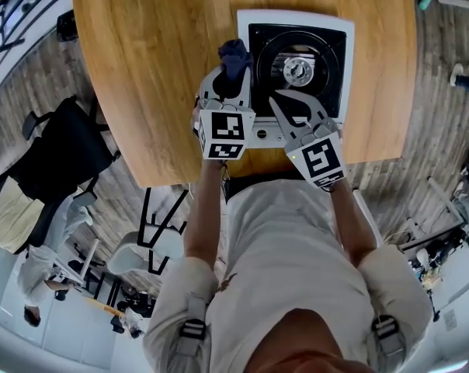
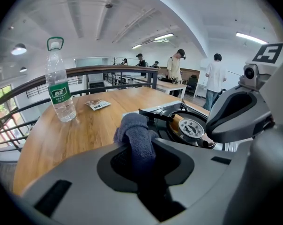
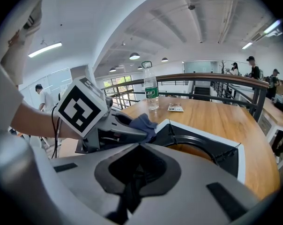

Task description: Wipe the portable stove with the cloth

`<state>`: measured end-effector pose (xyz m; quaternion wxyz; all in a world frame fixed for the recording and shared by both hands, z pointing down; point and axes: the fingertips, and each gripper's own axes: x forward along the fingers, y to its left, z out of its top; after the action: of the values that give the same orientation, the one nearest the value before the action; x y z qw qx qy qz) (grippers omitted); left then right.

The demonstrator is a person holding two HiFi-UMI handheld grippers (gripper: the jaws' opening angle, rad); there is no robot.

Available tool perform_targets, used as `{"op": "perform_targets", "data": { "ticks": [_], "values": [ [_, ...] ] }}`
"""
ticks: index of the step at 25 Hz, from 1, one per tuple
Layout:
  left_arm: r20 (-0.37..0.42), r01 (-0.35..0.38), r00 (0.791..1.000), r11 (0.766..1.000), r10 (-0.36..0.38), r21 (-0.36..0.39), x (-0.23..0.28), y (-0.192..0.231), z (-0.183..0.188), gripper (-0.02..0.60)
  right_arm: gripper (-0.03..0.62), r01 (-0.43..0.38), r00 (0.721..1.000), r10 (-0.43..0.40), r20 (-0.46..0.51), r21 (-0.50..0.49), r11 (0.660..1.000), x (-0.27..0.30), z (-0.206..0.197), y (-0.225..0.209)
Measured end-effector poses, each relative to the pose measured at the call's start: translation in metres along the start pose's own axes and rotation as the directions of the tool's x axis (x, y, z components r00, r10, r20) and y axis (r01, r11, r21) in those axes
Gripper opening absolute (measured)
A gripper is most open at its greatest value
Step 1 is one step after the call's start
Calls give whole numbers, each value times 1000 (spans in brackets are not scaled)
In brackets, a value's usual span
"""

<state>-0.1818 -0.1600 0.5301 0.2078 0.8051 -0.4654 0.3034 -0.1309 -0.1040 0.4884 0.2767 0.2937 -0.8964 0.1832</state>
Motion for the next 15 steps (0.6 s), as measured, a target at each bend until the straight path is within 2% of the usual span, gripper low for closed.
{"op": "perform_targets", "data": {
  "ticks": [6, 15],
  "values": [
    [3, -10, 1000, 1000, 10, -10, 7, 7, 7, 97, 20, -3, 1000, 3, 5, 2, 1000, 3, 3, -9],
    [30, -34, 999, 997, 36, -63, 24, 22, 22, 97, 20, 9, 1000, -9, 10, 10, 1000, 1, 3, -24]
  ]
}}
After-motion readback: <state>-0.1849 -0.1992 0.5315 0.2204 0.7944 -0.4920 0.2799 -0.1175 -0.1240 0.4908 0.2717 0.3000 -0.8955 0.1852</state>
